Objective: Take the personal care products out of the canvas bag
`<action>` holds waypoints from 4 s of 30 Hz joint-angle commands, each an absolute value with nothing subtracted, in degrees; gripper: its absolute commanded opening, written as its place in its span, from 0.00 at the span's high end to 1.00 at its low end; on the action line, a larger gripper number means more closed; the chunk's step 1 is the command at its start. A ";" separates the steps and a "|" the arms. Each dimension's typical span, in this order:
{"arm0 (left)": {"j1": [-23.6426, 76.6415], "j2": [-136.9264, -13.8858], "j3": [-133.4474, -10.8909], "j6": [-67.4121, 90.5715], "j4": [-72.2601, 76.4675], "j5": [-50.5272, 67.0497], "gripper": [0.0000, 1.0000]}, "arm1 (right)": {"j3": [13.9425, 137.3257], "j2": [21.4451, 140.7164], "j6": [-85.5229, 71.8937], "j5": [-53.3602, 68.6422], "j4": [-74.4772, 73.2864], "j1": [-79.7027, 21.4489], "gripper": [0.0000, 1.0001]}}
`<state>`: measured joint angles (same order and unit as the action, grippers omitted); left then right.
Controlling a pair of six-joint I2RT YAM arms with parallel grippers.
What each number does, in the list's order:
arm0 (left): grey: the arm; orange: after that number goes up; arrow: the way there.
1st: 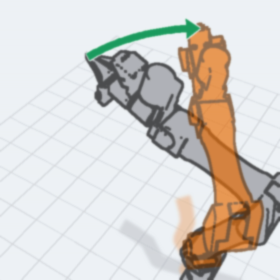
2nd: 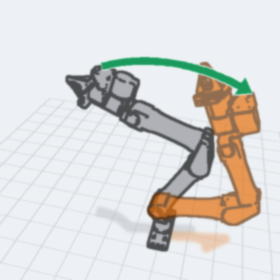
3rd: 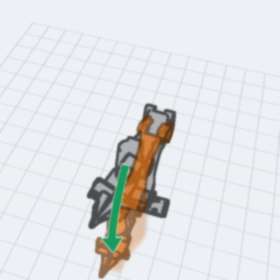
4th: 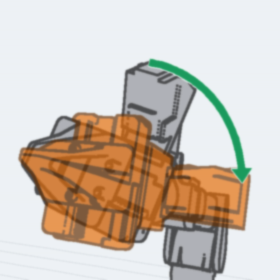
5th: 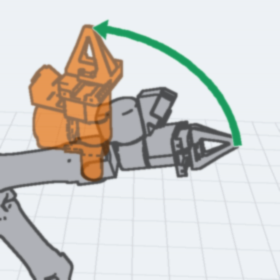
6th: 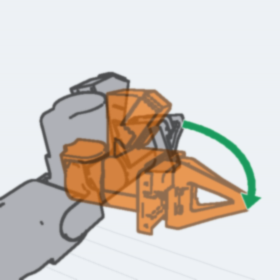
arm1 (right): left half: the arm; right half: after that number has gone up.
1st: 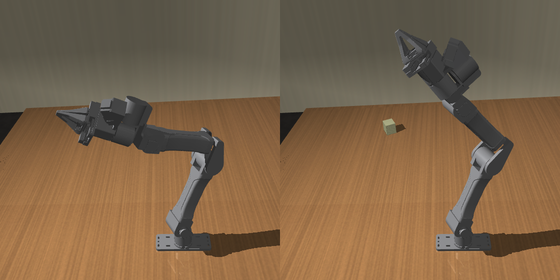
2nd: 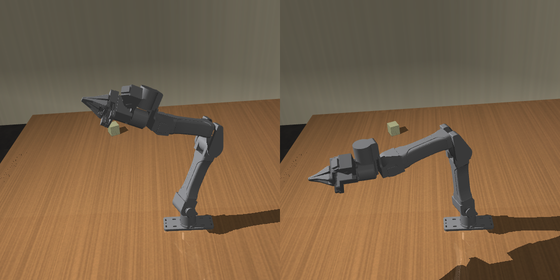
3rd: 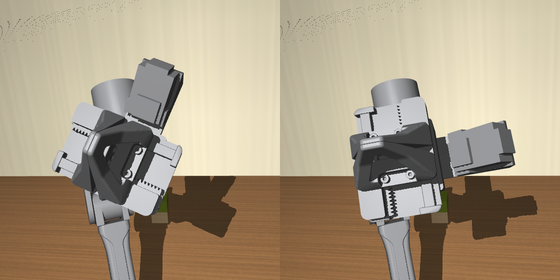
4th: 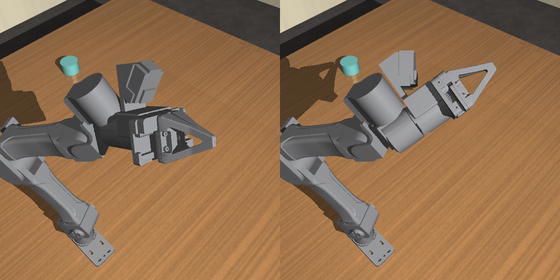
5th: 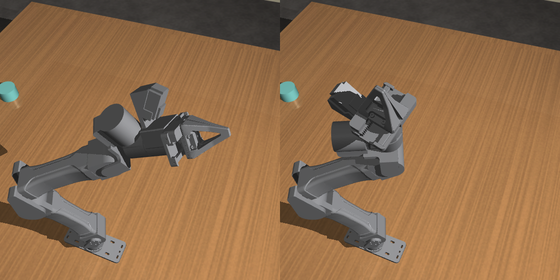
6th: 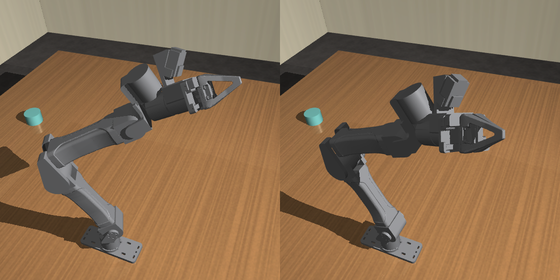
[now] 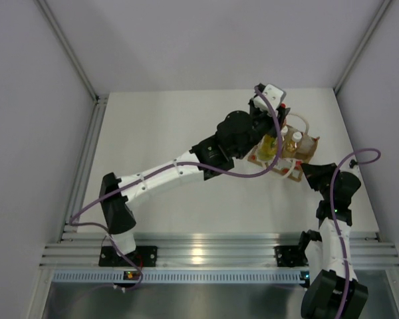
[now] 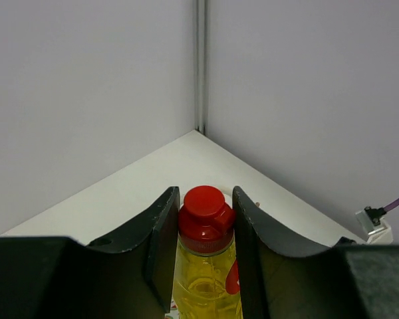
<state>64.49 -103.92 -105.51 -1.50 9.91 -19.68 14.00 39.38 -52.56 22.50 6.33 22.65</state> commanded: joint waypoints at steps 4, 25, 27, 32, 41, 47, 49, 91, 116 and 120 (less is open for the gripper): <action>62.41 -88.78 -90.47 -2.73 28.03 -24.96 1.00 | 15.55 39.11 -49.92 19.95 -2.28 23.03 0.94; 46.85 -76.20 -54.23 1.58 49.48 -30.49 1.00 | 18.63 37.44 -48.34 20.92 -5.45 23.03 0.96; 45.54 -76.99 -52.48 2.46 50.35 -30.32 1.00 | 18.72 37.53 -48.16 21.01 -5.54 23.03 0.96; 45.35 -79.45 -48.52 2.90 55.63 -31.11 1.00 | 18.55 37.79 -47.99 21.01 -5.54 23.12 0.96; 45.53 -83.40 -43.60 5.54 61.26 -29.01 1.00 | 18.28 37.00 -48.08 22.15 -5.62 23.03 0.95; 46.93 -84.72 -43.50 2.91 59.95 -29.97 1.00 | 17.76 36.30 -48.51 23.20 -5.45 23.03 0.94; 48.07 -85.95 -44.21 1.32 59.41 -30.58 1.00 | 17.58 36.04 -48.43 23.20 -5.45 23.03 0.94; 57.65 -105.46 -94.82 13.18 11.43 -5.46 0.02 | 17.58 33.13 -46.50 25.31 -6.33 23.03 0.91; 60.29 -133.32 -118.74 10.11 13.36 -9.14 0.15 | 17.84 32.96 -43.60 27.25 -6.68 23.03 0.90; 60.29 -134.64 -118.92 9.84 14.32 -10.02 0.15 | 17.84 33.13 -43.24 27.42 -6.68 23.03 0.90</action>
<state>60.36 -133.69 -116.49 10.52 11.14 -8.01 16.97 33.43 -44.82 25.10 -4.36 22.63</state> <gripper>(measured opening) 0.852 0.099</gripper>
